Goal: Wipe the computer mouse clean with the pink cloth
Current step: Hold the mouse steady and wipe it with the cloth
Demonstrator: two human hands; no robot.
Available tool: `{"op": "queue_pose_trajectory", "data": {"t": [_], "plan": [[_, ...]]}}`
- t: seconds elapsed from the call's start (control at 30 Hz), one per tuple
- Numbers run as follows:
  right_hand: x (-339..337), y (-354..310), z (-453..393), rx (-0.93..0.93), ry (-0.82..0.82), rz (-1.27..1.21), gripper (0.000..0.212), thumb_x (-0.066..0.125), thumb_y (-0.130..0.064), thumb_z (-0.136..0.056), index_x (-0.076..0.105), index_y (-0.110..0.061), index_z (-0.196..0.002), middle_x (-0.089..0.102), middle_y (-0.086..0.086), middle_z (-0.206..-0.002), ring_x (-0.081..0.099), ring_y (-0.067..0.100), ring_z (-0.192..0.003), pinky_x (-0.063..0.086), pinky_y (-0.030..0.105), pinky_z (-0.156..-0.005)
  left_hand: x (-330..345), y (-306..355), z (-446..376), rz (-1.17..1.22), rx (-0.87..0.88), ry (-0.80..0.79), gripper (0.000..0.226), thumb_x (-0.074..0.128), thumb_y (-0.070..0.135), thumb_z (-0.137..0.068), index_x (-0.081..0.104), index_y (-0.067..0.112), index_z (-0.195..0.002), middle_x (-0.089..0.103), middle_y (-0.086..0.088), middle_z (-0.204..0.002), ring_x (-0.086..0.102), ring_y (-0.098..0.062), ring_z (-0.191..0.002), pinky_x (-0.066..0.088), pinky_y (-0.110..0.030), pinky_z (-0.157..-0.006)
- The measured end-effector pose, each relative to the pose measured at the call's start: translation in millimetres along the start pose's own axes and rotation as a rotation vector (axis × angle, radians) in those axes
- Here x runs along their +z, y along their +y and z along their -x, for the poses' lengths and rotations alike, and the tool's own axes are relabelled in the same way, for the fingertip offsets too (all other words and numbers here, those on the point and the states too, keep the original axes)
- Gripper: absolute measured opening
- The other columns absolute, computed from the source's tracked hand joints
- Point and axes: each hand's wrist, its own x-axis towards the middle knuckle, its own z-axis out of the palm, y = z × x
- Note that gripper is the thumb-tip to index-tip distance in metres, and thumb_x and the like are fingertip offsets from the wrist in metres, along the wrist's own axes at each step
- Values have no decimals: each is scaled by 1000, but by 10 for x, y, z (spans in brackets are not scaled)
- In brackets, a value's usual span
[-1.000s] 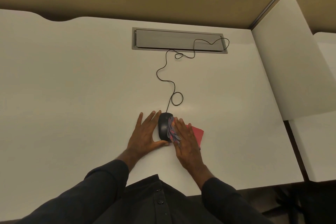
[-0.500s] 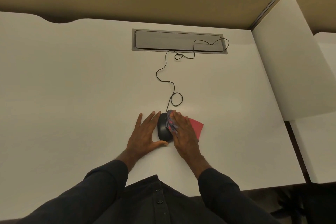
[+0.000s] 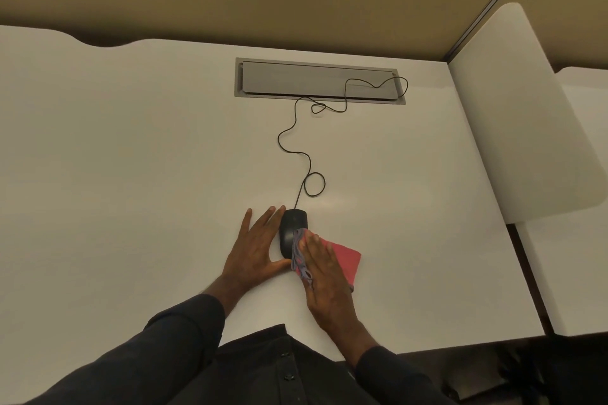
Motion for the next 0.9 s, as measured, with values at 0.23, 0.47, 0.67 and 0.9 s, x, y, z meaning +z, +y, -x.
{"op": "queue_pose_trajectory", "data": {"t": [0.23,0.47,0.67,0.9], "plan": [[-4,-75,-103,67,40,-61,81,61,-9,-91,16,-21,-157,28,0,-161,24,19,-149,14,36,-121,17,-25,-10,0,17,12,111,41,88,-78,1,22,-157,15,2,-164,10,-12,-152,4,-55,-122],[-128,-76,-432,123,-4,-39,59,61,-8,-94,38,-4,-149,40,9,-154,33,22,-146,22,41,-121,20,-35,-10,-30,20,16,115,43,90,-76,-5,24,-157,21,-1,-163,13,-12,-152,8,-56,-122],[-201,-5,-783,186,-83,-66,49,53,-15,-101,42,-8,-148,43,4,-154,35,16,-145,18,34,-124,21,-46,-7,-52,31,23,114,45,88,-77,-4,21,-156,22,-3,-163,15,-14,-152,11,-57,-121],[-198,16,-872,206,-97,-95,47,48,-19,-104,39,-14,-150,42,1,-154,34,13,-145,14,29,-124,18,-42,1,-51,33,33,114,44,88,-77,-4,21,-156,23,-4,-162,17,-15,-151,12,-56,-121]]}}
